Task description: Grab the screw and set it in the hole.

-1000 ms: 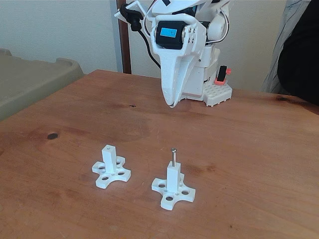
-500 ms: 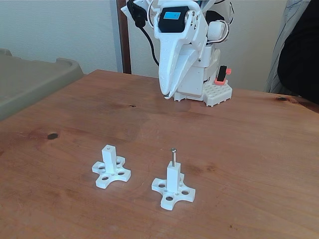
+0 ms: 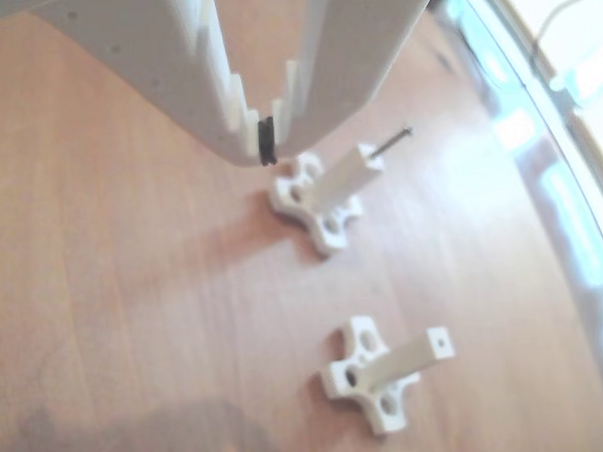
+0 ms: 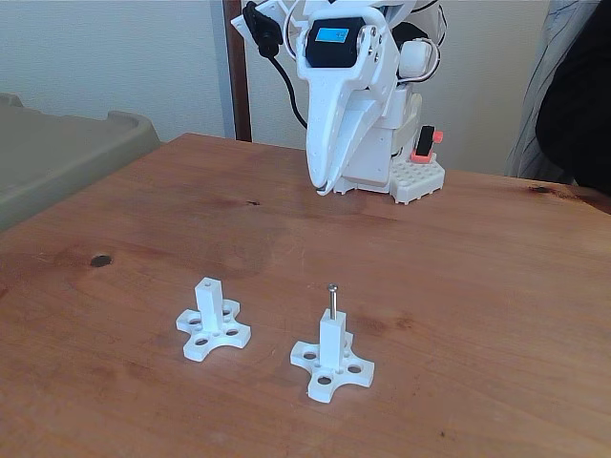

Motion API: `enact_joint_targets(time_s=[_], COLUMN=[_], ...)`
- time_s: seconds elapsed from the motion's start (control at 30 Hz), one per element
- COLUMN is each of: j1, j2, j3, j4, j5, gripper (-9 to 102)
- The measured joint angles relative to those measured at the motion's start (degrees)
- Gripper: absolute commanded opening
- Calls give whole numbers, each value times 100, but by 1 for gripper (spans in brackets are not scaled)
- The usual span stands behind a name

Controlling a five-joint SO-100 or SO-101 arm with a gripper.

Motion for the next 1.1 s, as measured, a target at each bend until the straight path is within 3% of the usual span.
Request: enact_joint_targets(time_s=[1.1], j1=[114], j2=[0], j3=[0], j4=[0], j5=[44], gripper=[-4])
